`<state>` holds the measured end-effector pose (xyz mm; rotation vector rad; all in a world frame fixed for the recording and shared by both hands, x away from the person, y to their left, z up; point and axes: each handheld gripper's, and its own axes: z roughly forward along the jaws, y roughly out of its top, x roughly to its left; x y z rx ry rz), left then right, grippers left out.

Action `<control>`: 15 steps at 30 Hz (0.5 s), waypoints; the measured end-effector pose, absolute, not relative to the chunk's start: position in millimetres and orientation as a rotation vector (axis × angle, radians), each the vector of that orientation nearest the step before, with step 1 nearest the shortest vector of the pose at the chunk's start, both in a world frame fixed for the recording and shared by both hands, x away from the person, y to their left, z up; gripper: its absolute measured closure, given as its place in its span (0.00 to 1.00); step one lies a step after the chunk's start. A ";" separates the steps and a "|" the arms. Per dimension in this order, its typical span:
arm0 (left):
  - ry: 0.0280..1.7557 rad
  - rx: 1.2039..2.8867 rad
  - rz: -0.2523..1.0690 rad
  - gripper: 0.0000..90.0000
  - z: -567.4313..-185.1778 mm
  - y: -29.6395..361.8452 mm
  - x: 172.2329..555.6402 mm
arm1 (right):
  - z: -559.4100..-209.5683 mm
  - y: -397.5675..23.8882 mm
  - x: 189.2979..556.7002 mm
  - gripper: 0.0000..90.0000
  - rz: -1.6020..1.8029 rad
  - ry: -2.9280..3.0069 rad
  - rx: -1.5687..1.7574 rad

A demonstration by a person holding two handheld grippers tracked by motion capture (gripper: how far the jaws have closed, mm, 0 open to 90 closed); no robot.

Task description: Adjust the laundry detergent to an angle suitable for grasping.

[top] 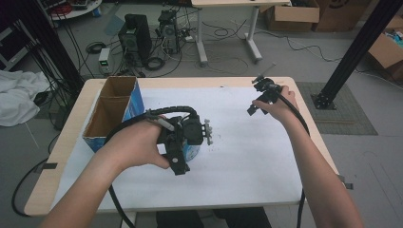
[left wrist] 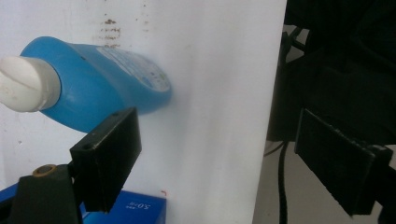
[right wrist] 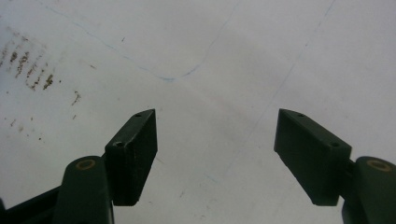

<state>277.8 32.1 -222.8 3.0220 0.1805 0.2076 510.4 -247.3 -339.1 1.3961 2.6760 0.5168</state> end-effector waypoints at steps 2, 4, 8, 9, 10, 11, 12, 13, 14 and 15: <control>0.179 3.026 0.208 0.17 -223.2 32.3 278.1 | -338.2 -247.2 509.7 0.34 0.514 2.677 1.396; 0.180 3.029 0.210 0.17 -223.8 32.7 278.7 | -336.7 -247.7 508.8 0.34 0.517 2.674 1.393; 0.181 3.029 0.207 0.17 -224.1 33.1 279.5 | -336.6 -248.9 508.4 0.34 0.521 2.678 1.393; 0.180 3.029 0.205 0.17 -224.1 33.1 279.7 | -336.6 -248.9 508.4 0.34 0.521 2.678 1.393; 0.181 3.032 0.205 0.17 -223.8 33.0 279.9 | -336.2 -248.8 508.3 0.34 0.522 2.680 1.394; 0.182 3.036 0.210 0.17 -223.6 32.8 280.2 | -335.6 -248.9 508.2 0.34 0.524 2.678 1.393; 0.183 3.039 0.214 0.17 -223.2 32.6 280.1 | -334.6 -249.4 508.2 0.34 0.529 2.676 1.390; 0.183 3.038 0.213 0.17 -222.9 32.5 280.0 | -333.2 -250.0 507.9 0.34 0.537 2.672 1.391; 0.185 3.034 0.216 0.17 -222.5 32.5 279.9 | -332.5 -250.4 507.8 0.34 0.543 2.671 1.391; 0.188 3.033 0.218 0.17 -222.0 32.3 279.7 | -331.8 -250.8 507.8 0.34 0.548 2.670 1.389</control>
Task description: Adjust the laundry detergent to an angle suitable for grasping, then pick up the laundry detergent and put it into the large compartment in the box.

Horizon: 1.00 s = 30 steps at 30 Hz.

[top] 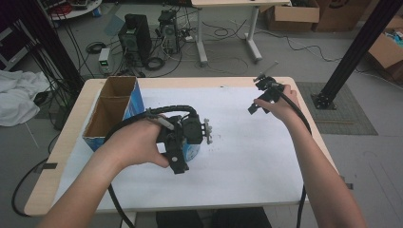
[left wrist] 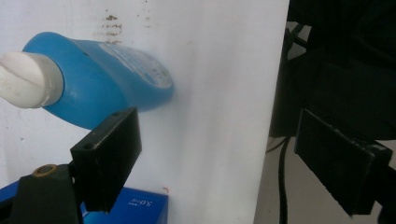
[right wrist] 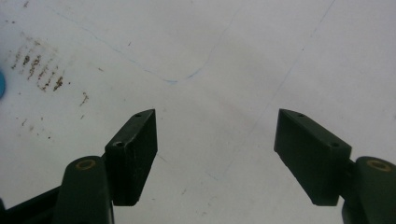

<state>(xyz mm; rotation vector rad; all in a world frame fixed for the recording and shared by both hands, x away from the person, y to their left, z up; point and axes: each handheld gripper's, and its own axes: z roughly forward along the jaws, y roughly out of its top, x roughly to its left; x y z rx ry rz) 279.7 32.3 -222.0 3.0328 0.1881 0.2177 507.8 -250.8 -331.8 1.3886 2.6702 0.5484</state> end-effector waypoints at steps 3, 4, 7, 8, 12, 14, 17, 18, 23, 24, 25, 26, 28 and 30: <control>0.191 3.032 0.219 0.17 -220.7 32.3 279.5 | -330.3 -251.5 508.0 0.34 0.553 2.672 1.386; 0.191 3.030 0.219 0.17 -220.3 32.4 279.6 | -330.2 -251.8 508.0 0.34 0.554 2.673 1.386; 0.184 3.018 0.224 0.17 -219.7 32.4 279.9 | -329.6 -252.0 508.2 0.34 0.550 2.672 1.385; 0.188 3.015 0.224 0.17 -219.9 32.5 280.4 | -329.6 -252.0 508.2 0.34 0.550 2.672 1.385; 0.185 3.020 0.220 0.17 -222.1 33.1 282.3 | -329.9 -251.4 507.9 0.34 0.551 2.674 1.382; 0.184 3.022 0.226 0.17 -221.5 33.8 282.9 | -330.2 -251.3 508.0 0.34 0.549 2.675 1.387; 0.189 3.014 0.235 0.17 -219.9 35.0 282.4 | -330.4 -251.9 508.0 0.34 0.547 2.673 1.391; 0.190 3.011 0.234 0.17 -220.0 35.4 281.9 | -330.6 -251.5 507.9 0.34 0.547 2.674 1.391; 0.192 3.018 0.232 0.17 -220.3 34.9 281.0 | -329.8 -251.6 506.7 0.34 0.546 2.674 1.390; 0.192 3.020 0.233 0.17 -220.4 34.5 281.1 | -329.6 -252.1 506.6 0.34 0.549 2.675 1.386; 0.192 3.017 0.233 0.17 -220.4 33.9 281.0 | -329.5 -253.2 506.4 0.34 0.554 2.673 1.383; 0.192 3.016 0.233 0.17 -219.9 33.4 281.0 | -329.5 -253.2 506.4 0.34 0.554 2.673 1.383; 0.190 3.014 0.236 0.17 -218.5 32.2 280.8 | -329.0 -254.8 506.2 0.34 0.558 2.669 1.387; 0.191 3.009 0.241 0.17 -217.1 31.5 280.3 | -329.1 -256.0 506.0 0.34 0.561 2.671 1.386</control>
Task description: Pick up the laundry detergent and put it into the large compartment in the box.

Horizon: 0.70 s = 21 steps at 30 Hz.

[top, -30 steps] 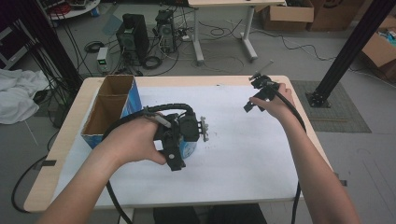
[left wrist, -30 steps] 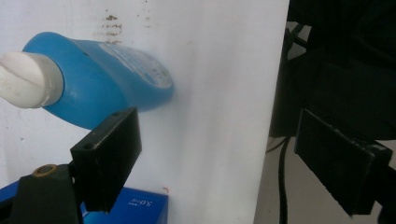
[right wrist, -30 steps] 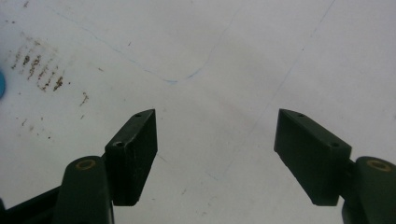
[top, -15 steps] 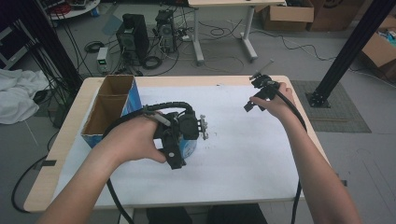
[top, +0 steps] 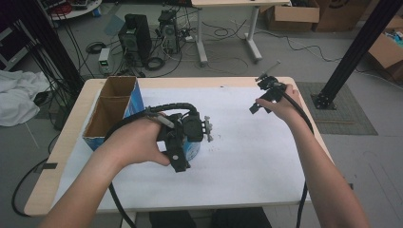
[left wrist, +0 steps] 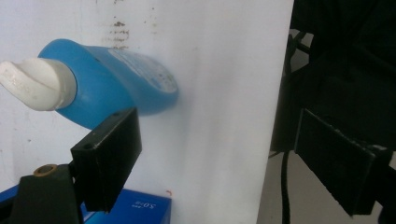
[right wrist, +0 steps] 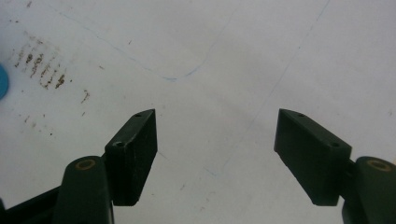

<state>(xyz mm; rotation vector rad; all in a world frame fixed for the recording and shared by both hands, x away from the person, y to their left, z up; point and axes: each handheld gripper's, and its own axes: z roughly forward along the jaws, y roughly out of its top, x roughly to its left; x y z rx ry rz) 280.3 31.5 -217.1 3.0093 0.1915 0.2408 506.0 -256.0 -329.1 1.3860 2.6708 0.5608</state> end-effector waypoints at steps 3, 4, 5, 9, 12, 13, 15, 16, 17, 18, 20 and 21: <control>0.195 3.011 0.242 0.17 -215.1 31.0 280.2 | -329.5 -257.2 506.0 0.34 0.559 2.670 1.388; 0.200 3.009 0.246 0.17 -214.8 31.0 280.3 | -329.7 -257.4 506.1 0.34 0.557 2.671 1.392; 0.202 3.009 0.245 0.17 -214.4 31.0 280.5 | -330.1 -257.8 506.4 0.34 0.559 2.672 1.393; 0.208 3.002 0.251 0.17 -212.6 31.0 281.2 | -330.9 -258.1 506.4 0.34 0.560 2.673 1.396; 0.213 3.000 0.254 0.17 -210.1 30.6 282.4 | -330.7 -258.2 505.6 0.34 0.564 2.673 1.394; 0.216 2.997 0.262 0.17 -209.3 30.4 282.9 | -330.5 -258.4 505.3 0.34 0.564 2.672 1.393; 0.225 2.993 0.269 0.17 -206.8 30.2 284.5 | -330.1 -259.6 505.9 0.34 0.572 2.672 1.390; 0.229 2.987 0.274 0.17 -205.3 30.3 285.5 | -330.0 -259.9 505.9 0.34 0.573 2.670 1.395; 0.234 2.983 0.275 0.17 -203.8 30.4 286.5 | -330.2 -260.0 505.9 0.34 0.571 2.671 1.393; 0.239 2.978 0.279 0.17 -202.2 30.6 287.7 | -330.5 -260.0 505.9 0.34 0.570 2.671 1.392; 0.259 2.962 0.293 0.17 -199.4 31.2 290.8 | -330.6 -260.1 505.7 0.34 0.573 2.673 1.392; 0.270 2.958 0.296 0.17 -198.0 31.4 292.8 | -330.6 -260.2 505.7 0.34 0.572 2.672 1.391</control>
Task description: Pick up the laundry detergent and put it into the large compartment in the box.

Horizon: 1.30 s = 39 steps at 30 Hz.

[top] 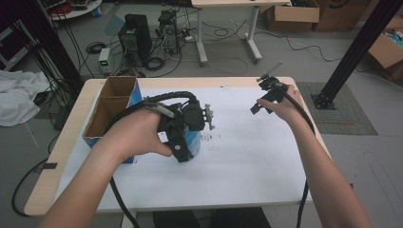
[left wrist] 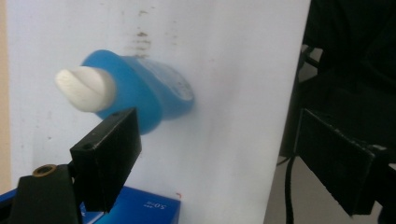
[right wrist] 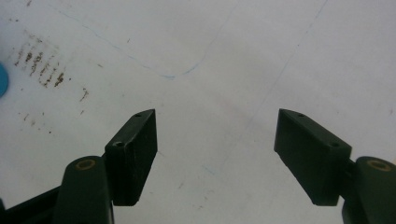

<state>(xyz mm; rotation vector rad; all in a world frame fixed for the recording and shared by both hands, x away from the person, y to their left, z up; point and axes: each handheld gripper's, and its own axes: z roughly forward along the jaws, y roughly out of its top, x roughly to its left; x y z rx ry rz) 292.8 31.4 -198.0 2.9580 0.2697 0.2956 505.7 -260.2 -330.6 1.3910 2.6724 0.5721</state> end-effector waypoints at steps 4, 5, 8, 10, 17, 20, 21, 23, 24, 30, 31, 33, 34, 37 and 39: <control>0.322 2.937 0.320 0.17 -195.2 32.2 300.9 | -330.3 -260.7 505.0 0.34 0.580 2.672 1.391; 0.337 2.933 0.328 0.17 -195.1 32.4 302.8 | -330.3 -260.9 504.8 0.34 0.583 2.673 1.389; 0.380 2.915 0.335 0.17 -194.1 32.8 308.8 | -330.3 -261.4 504.2 0.34 0.585 2.674 1.386; 0.407 2.900 0.341 0.17 -193.3 33.3 312.8 | -330.4 -261.6 503.8 0.34 0.586 2.676 1.391; 0.486 2.865 0.358 0.17 -193.4 35.9 325.5 | -331.9 -263.0 503.9 0.34 0.587 2.675 1.391; 0.524 2.865 0.368 0.17 -196.0 36.5 330.9 | -331.8 -263.7 504.2 0.34 0.591 2.673 1.393; 0.534 2.864 0.366 0.17 -197.2 36.6 332.2 | -331.6 -263.9 504.2 0.34 0.593 2.673 1.393; 0.570 2.863 0.371 0.17 -199.8 36.4 336.0 | -331.6 -264.0 504.5 0.34 0.597 2.670 1.394; 0.575 2.863 0.370 0.17 -200.7 36.4 337.7 | -331.7 -264.0 504.7 0.34 0.599 2.672 1.393; 0.609 2.843 0.359 0.17 -205.6 35.4 344.6 | -331.7 -264.0 504.4 0.34 0.598 2.675 1.386; 0.617 2.846 0.358 0.17 -206.5 35.1 345.6 | -331.7 -264.0 504.3 0.34 0.599 2.673 1.386; 0.626 2.852 0.365 0.17 -208.6 34.6 347.8 | -331.5 -264.1 504.0 0.34 0.602 2.675 1.385; 0.635 2.851 0.359 0.17 -209.6 34.5 348.9 | -331.4 -264.2 503.8 0.34 0.601 2.674 1.385; 0.641 2.846 0.357 0.17 -213.5 34.8 352.2 | -331.1 -264.4 503.2 0.34 0.602 2.670 1.388; 0.659 2.842 0.344 0.17 -216.4 35.1 354.6 | -331.3 -264.7 503.0 0.34 0.601 2.671 1.387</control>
